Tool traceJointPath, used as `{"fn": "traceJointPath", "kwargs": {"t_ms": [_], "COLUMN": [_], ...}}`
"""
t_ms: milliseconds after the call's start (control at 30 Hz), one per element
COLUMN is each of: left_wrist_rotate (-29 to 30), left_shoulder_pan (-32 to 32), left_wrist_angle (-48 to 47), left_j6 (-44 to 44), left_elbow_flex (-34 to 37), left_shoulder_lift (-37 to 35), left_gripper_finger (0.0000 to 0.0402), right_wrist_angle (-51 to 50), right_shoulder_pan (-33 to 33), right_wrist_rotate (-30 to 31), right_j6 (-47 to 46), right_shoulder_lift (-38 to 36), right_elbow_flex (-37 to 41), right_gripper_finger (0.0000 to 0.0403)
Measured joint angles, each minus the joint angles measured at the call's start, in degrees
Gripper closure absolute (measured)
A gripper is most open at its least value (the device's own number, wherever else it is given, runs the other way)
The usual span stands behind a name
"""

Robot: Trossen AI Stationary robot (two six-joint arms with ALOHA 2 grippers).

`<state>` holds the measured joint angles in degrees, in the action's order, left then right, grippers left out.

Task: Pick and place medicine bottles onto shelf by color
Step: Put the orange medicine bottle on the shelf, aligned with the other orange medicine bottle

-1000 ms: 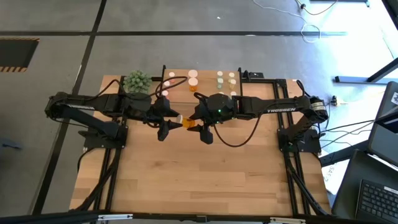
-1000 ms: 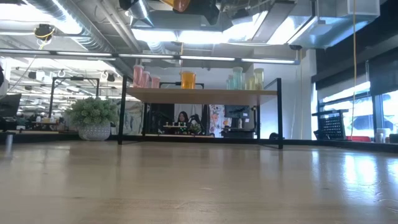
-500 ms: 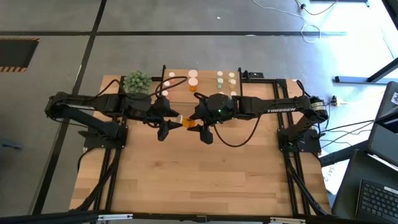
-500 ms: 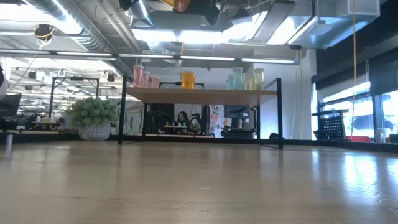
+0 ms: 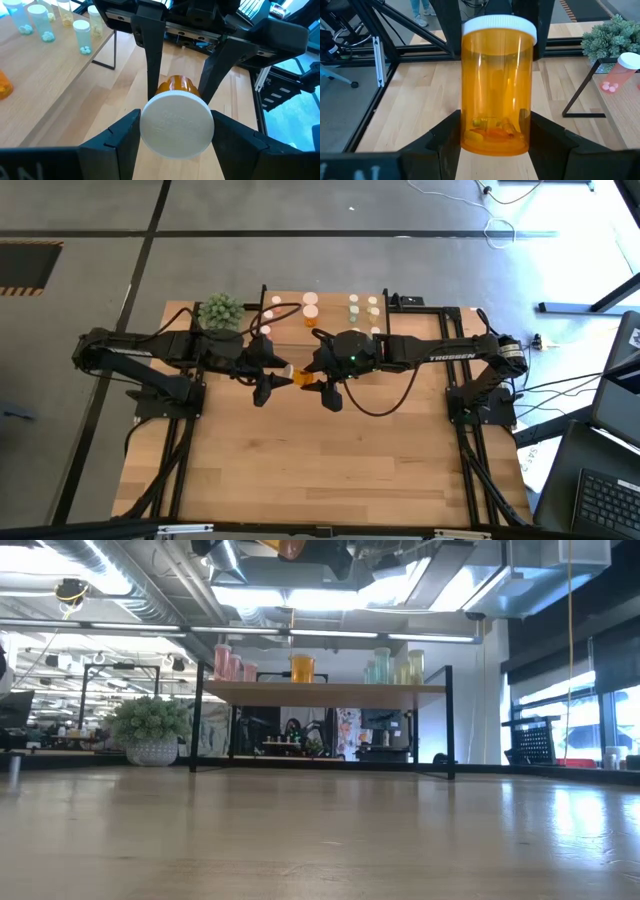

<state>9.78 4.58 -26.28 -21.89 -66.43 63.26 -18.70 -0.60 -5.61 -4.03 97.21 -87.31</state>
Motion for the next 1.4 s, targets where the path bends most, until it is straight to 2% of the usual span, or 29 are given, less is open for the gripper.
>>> {"fn": "traceJointPath", "kwargs": {"t_ms": [633, 867, 1400], "left_wrist_rotate": [-2.0, -1.5, 0.8], "left_shoulder_pan": [0.0, 1.1, 1.2], "left_wrist_angle": [-2.8, -3.3, -3.0], "left_j6": [1.6, 4.4, 4.7], "left_elbow_flex": [0.0, 0.0, 0.0], "left_shoulder_lift": [0.0, 0.0, 0.0], "left_gripper_finger": [0.0195, 0.0195, 0.0195], "right_wrist_angle": [0.2, 0.2, 0.4], "right_shoulder_pan": [0.0, 0.0, 0.8], "right_wrist_rotate": [0.0, -0.1, -0.3], "right_j6": [0.1, 0.2, 1.5], "right_shoulder_lift": [0.0, 0.0, 0.0], "right_elbow_flex": [0.0, 0.0, 0.0], "right_gripper_finger": [0.0209, 0.0209, 0.0209]}}
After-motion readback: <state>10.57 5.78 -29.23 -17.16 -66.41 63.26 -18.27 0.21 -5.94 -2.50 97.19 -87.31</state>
